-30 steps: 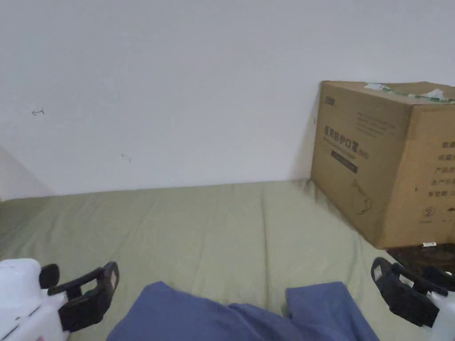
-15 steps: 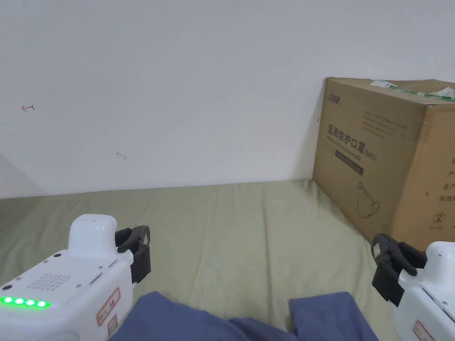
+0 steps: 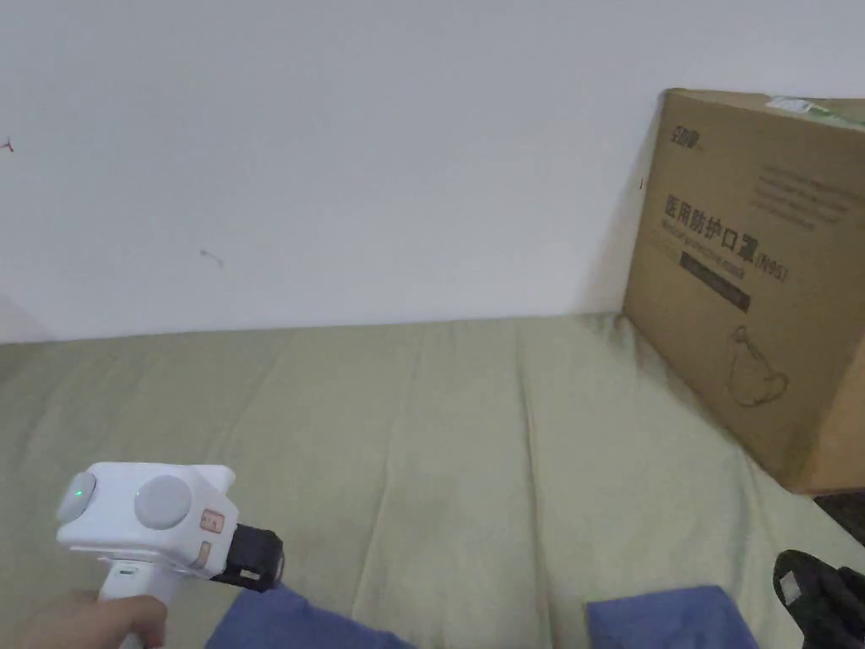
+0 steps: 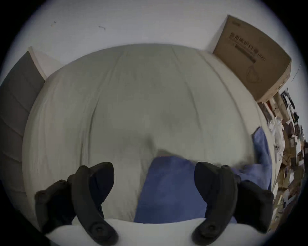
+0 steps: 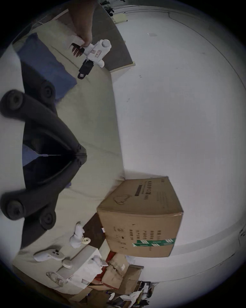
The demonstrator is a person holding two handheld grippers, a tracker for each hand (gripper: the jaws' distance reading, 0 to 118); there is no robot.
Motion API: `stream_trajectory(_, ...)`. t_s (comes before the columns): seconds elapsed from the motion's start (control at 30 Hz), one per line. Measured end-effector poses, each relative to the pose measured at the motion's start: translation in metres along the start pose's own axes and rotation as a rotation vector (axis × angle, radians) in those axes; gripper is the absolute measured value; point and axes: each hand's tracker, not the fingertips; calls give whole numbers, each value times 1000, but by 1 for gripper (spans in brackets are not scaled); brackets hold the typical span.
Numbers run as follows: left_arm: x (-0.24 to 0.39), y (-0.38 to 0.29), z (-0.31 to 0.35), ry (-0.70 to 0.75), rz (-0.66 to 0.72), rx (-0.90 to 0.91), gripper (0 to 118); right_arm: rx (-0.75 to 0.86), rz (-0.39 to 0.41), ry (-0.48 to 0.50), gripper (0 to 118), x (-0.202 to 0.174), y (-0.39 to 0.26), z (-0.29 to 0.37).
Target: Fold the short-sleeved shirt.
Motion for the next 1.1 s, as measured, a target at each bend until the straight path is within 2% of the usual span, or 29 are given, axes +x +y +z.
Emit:
stream_trajectory(0.27,7,-24,-70,16,-164,-103,103,-96,-6,-23,0,17,-23,-15)
stream_trajectory(0.3,12,-30,-69,27,-169,-82,97,-102,-15,-27,0,20,-24,-15)
stream_trajectory(0.33,17,-35,-62,70,-178,-19,84,-110,-29,-31,0,24,-27,-14)
stream_trajectory(0.37,21,-40,-57,45,-179,6,67,-119,-51,-35,0,30,-28,-14)
stream_trajectory(0.4,23,-45,-49,23,-192,27,19,-133,-86,-26,0,36,-30,-14)
stream_trajectory(0.43,22,-51,-38,13,-204,59,19,-143,-127,-1,0,44,-31,-14)
stream_trajectory(0.47,19,-54,-28,-31,-197,66,1,-152,-167,32,0,52,-31,-13)
stream_trajectory(0.5,14,-60,-19,-64,-190,24,2,-164,-190,49,0,59,-32,-14)
stream_trajectory(0.53,11,-65,-4,-82,-139,76,2,-183,-209,53,0,66,-32,-16)
stream_trajectory(0.6,15,-77,40,-56,-128,146,2,-254,-232,35,0,77,-32,-25)
stream_trajectory(0.63,14,-84,57,2,-127,183,2,-336,-225,-7,9,82,-32,-37)
stream_trajectory(0.67,10,-90,73,19,-102,196,2,-448,-219,-47,43,86,-34,-53)
stream_trajectory(0.7,-1,-89,66,11,-73,207,2,-574,-214,-67,95,92,-40,-69)
stream_trajectory(0.73,-6,-94,76,-6,-47,202,2,-659,-225,-71,99,98,-52,-83)
stream_trajectory(0.83,-17,-103,90,-13,-24,213,2,-752,-258,-79,98,113,-79,-111)
stream_trajectory(0.87,-18,-107,94,-11,-24,210,2,-816,-226,-101,94,114,-88,-117)
stream_trajectory(0.93,-19,-112,98,3,-28,197,2,-876,-159,-121,71,114,-98,-125)
stream_trajectory(0.97,-23,-113,97,3,-29,192,2,-867,-119,-146,65,113,-99,-124)
stream_trajectory(1.0,-24,-116,99,0,-30,186,2,-833,-103,-136,50,111,-98,-118)
stream_trajectory(1.03,-24,-118,102,0,-32,180,2,-821,-114,-107,14,110,-93,-114)
stream_trajectory(1.07,-24,-121,106,-2,-31,177,2,-822,-114,-48,0,108,-88,-113)
stream_trajectory(1.1,-24,-126,111,-7,-32,177,2,-826,-121,-26,0,106,-84,-110)
